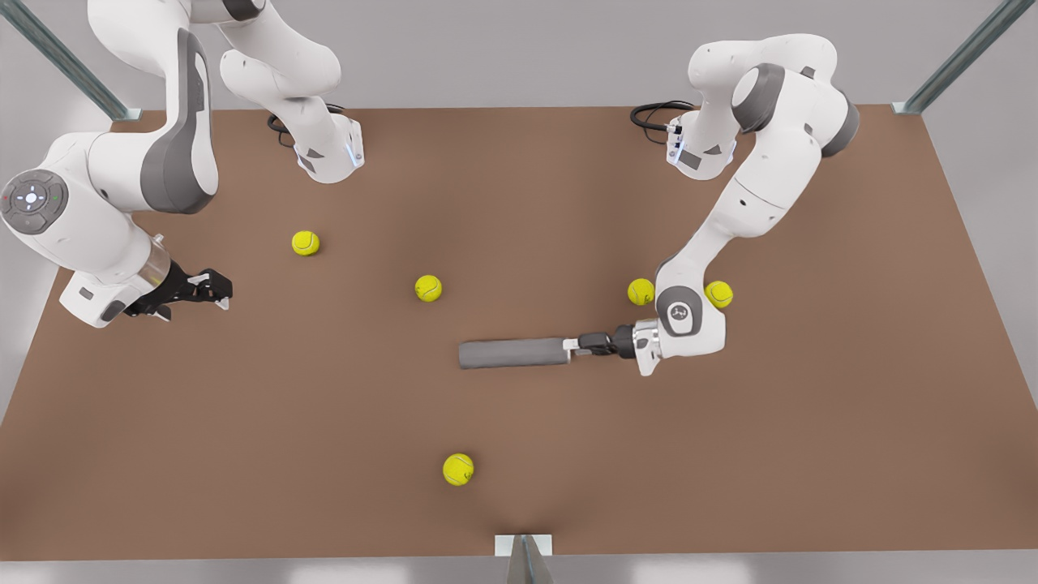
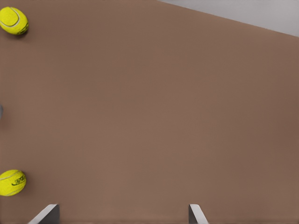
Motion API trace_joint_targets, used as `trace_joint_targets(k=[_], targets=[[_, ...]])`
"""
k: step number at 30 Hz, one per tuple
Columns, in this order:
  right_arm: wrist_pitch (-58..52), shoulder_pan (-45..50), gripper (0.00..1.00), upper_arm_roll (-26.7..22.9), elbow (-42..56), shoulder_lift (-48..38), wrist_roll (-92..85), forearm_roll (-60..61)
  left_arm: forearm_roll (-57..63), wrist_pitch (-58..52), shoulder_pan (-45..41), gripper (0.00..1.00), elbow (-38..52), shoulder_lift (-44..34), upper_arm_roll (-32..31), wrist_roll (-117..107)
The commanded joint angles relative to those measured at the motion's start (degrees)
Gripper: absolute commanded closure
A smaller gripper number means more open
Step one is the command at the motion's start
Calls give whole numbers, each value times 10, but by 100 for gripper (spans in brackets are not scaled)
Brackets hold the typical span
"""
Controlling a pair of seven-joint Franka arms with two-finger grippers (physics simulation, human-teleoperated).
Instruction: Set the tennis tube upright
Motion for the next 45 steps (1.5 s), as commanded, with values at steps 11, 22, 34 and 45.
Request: trace_joint_targets(k=[11, 22, 34, 45], targets=[[-4, -1, 0, 0, 2, 0, 0, 0, -44, 4, -19, 4, 6, 10, 0, 1], [-5, 0, 0, 0, 3, 0, 0, 1, -92, 16, -38, 4, 18, 26, 0, 27], [-5, 0, 0, 0, 3, -1, 0, 0, -107, 20, -41, 4, 17, 24, -4, 30], [-7, -8, 0, 0, 0, -1, -1, 0, -125, 14, -35, 4, 17, 23, -5, 29]])
